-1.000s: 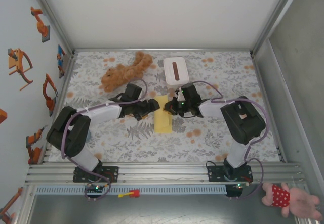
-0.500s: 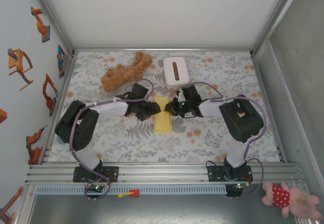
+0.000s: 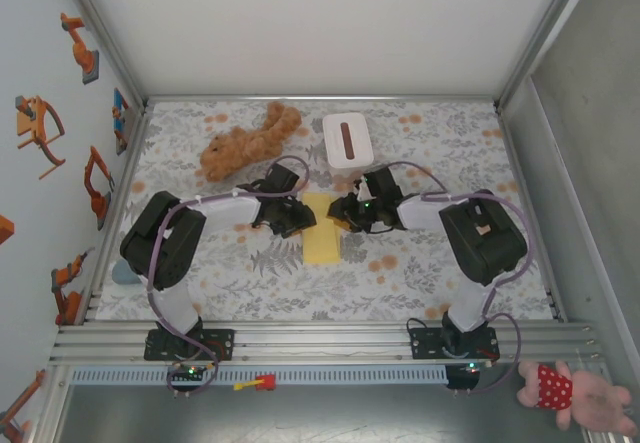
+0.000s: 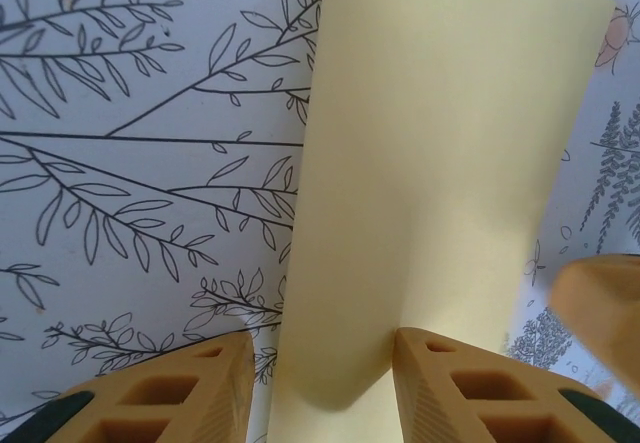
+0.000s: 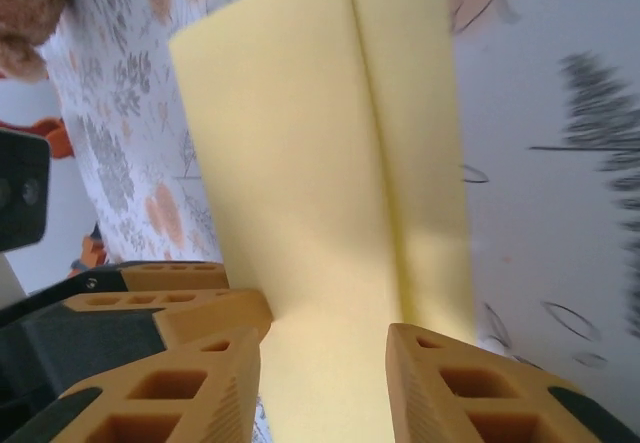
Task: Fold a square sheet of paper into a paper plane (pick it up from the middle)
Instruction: First fold in half a square sheet of paper at the center of the table.
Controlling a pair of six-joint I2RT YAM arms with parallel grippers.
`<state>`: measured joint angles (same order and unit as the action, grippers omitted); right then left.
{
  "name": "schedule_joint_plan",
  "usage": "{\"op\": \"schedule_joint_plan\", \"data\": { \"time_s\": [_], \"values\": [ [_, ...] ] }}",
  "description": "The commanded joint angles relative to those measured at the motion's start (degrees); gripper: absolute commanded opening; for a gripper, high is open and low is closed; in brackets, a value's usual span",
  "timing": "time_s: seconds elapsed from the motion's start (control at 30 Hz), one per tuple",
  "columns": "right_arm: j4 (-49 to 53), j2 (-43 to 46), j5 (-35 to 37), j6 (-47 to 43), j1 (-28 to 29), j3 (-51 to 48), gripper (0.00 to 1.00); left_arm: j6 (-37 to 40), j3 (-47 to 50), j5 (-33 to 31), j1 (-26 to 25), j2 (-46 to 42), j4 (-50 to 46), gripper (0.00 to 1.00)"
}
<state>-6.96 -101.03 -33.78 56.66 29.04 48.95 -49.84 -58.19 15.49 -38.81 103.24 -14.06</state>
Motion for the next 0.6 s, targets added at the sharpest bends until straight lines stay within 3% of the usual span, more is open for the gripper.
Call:
{"op": "schedule_joint_plan", "data": {
  "time_s": [0.0,0.17,0.33,0.57],
  "values": [
    [9.2,6.2,9.0,-6.6,-0.9,0.1,0.40,3.0,-2.0,-2.4,-1.1,2.2,-5.1,0.41],
    [14.3,9.5,14.2,-10.8,-1.4,0.7,0.40,6.9,-5.3,-6.8,-3.5,4.7,-10.6,0.41],
    [16.2,9.2,14.8,-13.3,-1.5,1.1,0.40,8.4,-7.1,-11.0,-5.0,7.4,-15.0,0.42],
    [15.2,9.3,13.7,-13.9,-1.7,0.3,0.39,7.8,-8.7,-12.2,-5.6,10.0,-16.5,0.46]
  ]
}}
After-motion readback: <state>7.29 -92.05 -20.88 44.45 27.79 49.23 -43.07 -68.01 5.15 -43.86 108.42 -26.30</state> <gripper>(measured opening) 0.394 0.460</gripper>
